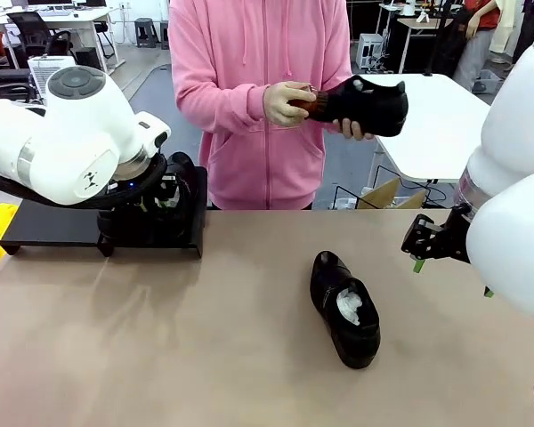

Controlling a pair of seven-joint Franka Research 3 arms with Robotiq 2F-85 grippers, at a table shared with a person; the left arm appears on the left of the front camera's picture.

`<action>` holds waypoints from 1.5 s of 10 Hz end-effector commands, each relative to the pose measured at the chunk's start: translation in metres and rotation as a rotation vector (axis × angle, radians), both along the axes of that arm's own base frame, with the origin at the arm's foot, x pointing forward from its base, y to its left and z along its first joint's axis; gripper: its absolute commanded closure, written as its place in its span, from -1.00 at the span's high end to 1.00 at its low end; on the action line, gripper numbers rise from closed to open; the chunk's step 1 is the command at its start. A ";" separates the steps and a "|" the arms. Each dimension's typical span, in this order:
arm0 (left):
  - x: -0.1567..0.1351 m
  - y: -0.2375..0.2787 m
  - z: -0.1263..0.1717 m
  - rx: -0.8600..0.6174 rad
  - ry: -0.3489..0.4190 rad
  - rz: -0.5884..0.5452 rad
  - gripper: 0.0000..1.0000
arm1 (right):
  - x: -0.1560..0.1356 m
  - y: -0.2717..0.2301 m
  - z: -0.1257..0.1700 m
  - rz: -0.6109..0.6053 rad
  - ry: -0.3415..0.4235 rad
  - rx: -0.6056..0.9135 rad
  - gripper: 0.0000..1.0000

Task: Organize the shoes by placing them on the stand.
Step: Place the Shoe from the middle of the table onto the Shoes Stand, then pick up one Shoe and place it in the middle of the table.

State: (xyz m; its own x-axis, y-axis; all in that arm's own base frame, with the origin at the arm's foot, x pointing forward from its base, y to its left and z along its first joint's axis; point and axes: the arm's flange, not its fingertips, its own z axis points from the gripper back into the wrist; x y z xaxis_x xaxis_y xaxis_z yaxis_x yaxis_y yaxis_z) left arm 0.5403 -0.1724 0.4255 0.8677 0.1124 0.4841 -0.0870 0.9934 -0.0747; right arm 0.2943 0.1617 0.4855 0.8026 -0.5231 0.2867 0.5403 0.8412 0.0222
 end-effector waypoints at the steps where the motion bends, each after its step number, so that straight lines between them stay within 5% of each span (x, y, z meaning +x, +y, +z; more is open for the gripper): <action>1: -0.002 -0.003 0.007 0.007 -0.037 0.048 -0.17 | 0.002 -0.001 0.000 0.010 -0.006 0.014 1.00; 3: -0.022 0.001 0.021 0.020 -0.062 0.072 -0.17 | 0.002 -0.001 0.000 0.010 -0.006 0.014 1.00; 4: -0.001 0.002 0.009 -0.007 -0.017 0.018 -0.17 | 0.002 -0.001 0.000 0.010 -0.006 0.014 1.00; 13: -0.002 0.002 0.006 -0.007 -0.011 0.025 -0.17 | 0.002 -0.001 0.000 0.010 -0.006 0.014 1.00; 15: -0.048 -0.018 0.039 -0.132 0.040 0.002 -0.17 | 0.002 -0.001 0.000 0.010 -0.006 0.014 1.00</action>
State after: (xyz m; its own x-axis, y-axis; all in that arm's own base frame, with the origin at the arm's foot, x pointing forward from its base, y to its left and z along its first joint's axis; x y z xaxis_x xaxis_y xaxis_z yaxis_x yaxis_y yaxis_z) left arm 0.5200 -0.1904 0.4430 0.8701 0.1556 0.4677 -0.0973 0.9844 -0.1464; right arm 0.2943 0.1617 0.4854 0.8027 -0.5231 0.2865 0.5403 0.8412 0.0220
